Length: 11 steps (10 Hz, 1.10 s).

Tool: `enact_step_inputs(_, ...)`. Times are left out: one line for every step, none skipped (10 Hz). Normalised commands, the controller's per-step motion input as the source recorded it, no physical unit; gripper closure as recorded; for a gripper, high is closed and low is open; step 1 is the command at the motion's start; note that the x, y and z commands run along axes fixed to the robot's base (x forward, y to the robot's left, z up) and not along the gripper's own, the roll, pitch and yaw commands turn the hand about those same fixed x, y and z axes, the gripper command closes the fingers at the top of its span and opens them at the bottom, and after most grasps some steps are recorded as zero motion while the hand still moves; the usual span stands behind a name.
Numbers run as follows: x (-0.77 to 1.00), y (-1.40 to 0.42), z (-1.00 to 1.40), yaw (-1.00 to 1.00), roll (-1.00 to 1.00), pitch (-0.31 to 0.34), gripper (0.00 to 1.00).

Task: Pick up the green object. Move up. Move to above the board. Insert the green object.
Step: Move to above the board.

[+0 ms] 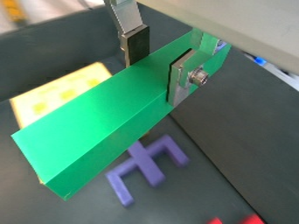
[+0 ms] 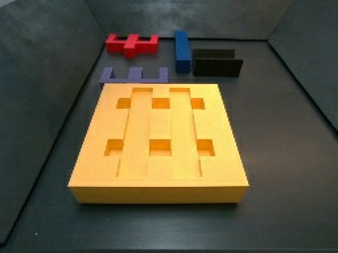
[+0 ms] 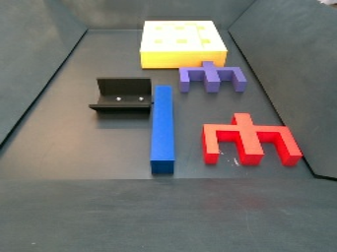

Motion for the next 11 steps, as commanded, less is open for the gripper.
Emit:
enact_step_inputs(0.54,-1.4,0.17,1.0,0.01,0.041,1.0)
enact_step_inputs(0.54,-1.4,0.18,1.0,0.01,0.047,1.0)
enact_step_inputs(0.57,-1.4,0.18,1.0,0.01,0.053,1.0)
enact_step_inputs(0.61,-1.4,0.19,1.0,0.01,0.066,1.0)
enact_step_inputs(0.44,-0.98,0.15,1.0,0.02,0.074,1.0)
enact_step_inputs(0.26,-0.5,0.09,1.0,0.02,0.087,1.0)
enact_step_inputs(0.17,-0.28,0.06,1.0,0.02,0.088,1.0)
enact_step_inputs(0.09,-0.17,0.04,1.0,0.03,0.091,1.0)
enact_step_inputs(0.08,-0.13,0.04,1.0,0.03,0.096,1.0)
enact_step_inputs(0.08,-0.09,0.03,1.0,0.03,0.107,1.0)
enact_step_inputs(0.08,-0.06,0.02,1.0,0.04,0.124,1.0)
